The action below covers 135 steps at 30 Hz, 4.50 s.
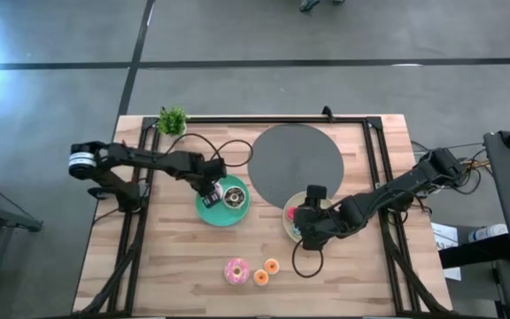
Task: Pick & Place donuts
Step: Put the big purple doughnut on the blue plate, then put the big pink doughnut on the blue plate, then put the small yellow doughnut on the brown plate
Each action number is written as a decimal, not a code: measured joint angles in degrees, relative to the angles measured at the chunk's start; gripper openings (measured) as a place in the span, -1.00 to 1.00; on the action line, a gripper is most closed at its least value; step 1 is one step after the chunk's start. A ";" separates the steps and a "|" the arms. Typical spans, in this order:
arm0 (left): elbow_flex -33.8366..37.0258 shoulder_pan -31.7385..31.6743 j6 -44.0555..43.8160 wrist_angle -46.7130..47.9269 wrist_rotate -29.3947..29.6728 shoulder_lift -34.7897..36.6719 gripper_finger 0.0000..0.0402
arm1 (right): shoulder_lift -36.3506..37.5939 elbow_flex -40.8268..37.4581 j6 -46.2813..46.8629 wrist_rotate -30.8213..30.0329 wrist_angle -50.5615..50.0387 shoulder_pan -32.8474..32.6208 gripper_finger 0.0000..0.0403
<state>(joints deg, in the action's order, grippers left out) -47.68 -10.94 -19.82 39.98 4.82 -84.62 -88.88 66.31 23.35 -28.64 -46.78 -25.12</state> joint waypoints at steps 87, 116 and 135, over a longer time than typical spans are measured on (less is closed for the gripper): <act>-19.76 41.42 -29.53 -12.50 4.83 -22.38 -0.30 | 2.67 -0.10 -5.38 0.17 -8.15 -0.61 0.11; -4.11 20.09 -16.33 0.13 10.72 -0.53 -0.99 | 6.67 -3.20 0.37 -3.33 -8.68 -1.29 0.11; -7.91 18.44 -17.91 3.85 10.59 6.12 -0.19 | 6.64 -3.34 -1.96 4.62 -3.23 -1.75 0.11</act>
<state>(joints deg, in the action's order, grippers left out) -55.59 7.50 -37.73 43.83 15.41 -78.50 -82.24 62.97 21.40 -24.02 -50.01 -26.87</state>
